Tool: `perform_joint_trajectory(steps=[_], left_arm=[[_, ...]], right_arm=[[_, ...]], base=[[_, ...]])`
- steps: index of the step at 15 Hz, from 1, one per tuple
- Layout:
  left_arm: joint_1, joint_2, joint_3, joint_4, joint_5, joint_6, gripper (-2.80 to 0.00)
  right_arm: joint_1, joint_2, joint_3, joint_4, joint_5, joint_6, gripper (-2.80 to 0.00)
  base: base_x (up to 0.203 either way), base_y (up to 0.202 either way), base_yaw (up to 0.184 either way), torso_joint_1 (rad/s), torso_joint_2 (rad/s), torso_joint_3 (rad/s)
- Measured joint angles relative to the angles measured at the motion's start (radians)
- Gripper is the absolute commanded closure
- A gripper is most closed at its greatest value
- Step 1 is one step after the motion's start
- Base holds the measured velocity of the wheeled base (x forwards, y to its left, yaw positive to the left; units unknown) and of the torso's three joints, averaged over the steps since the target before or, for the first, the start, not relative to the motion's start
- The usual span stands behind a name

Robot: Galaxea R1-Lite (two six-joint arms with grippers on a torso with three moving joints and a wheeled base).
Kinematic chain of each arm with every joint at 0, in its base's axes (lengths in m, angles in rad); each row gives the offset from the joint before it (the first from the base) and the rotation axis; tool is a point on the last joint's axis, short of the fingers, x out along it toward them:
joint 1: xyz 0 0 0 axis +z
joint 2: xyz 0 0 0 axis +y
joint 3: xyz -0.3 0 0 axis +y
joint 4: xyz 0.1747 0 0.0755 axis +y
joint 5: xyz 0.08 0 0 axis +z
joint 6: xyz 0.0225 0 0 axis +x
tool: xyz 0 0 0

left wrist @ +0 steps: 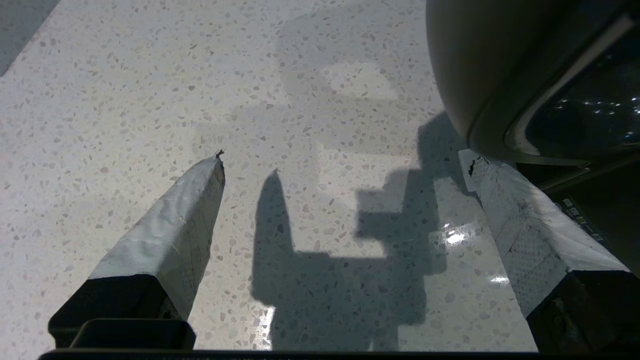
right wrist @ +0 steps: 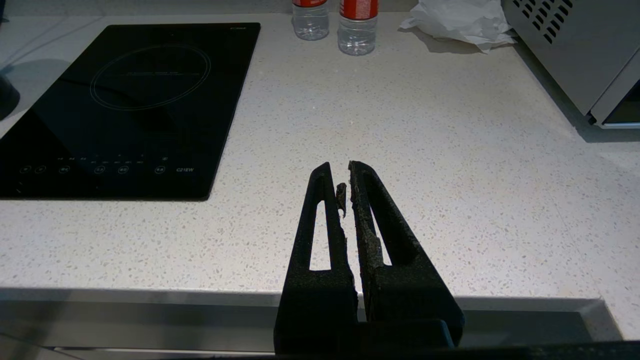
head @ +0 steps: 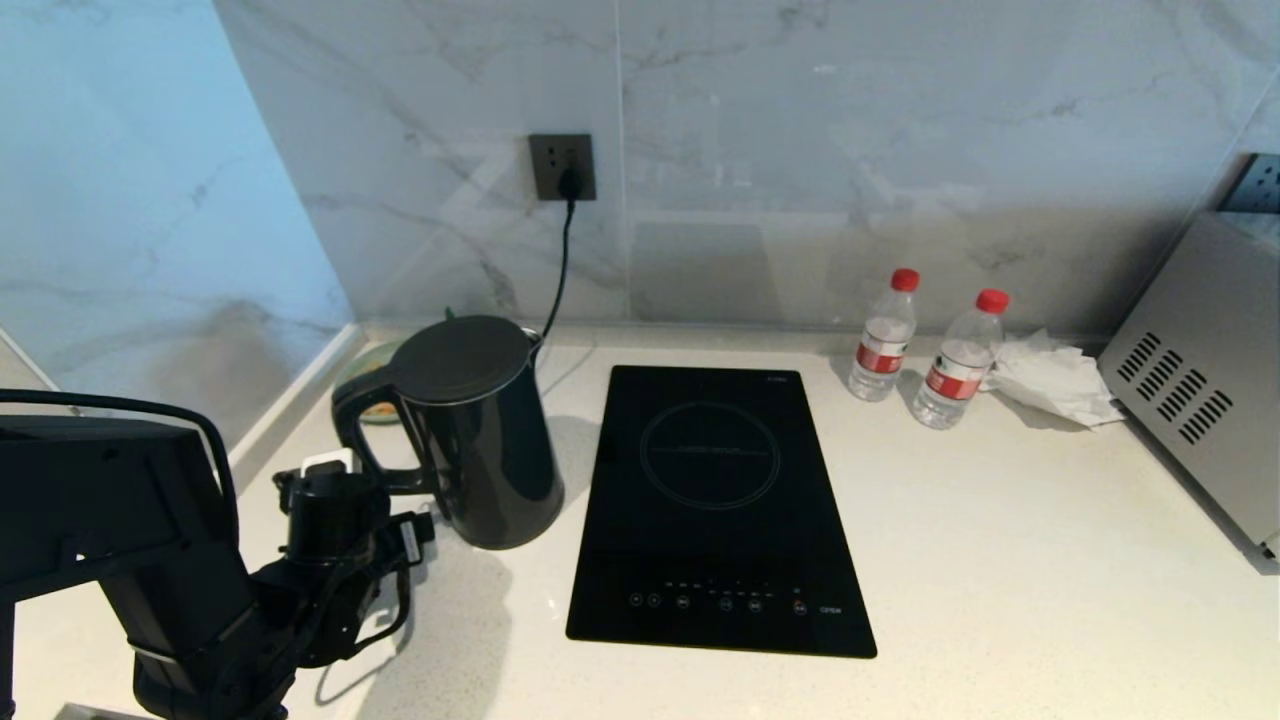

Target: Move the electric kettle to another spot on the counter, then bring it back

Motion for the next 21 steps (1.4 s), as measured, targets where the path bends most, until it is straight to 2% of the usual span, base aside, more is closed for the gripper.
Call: perform_joint_trajectory(steps=[3, 7, 21], left_arm=[[-0.004, 0.011, 0.004, 0.000, 0.001, -0.005, -2.80], [-0.025, 0.027, 0.008, 0.002, 0.002, -0.044, -2.80], [-0.011, 0.003, 0.046, 0.000, 0.002, -0.047, -2.80]], right_arm=[[0.000, 0.000, 0.000, -0.001, 0.000, 0.000, 0.00], [0.000, 0.000, 0.000, 0.000, 0.000, 0.000, 0.00], [0.000, 0.000, 0.000, 0.000, 0.000, 0.000, 0.00]], base=[[0.000, 0.000, 0.000, 0.000, 0.00, 0.000], [0.000, 0.000, 0.000, 0.000, 0.00, 0.000], [0.000, 0.000, 0.000, 0.000, 0.00, 0.000]])
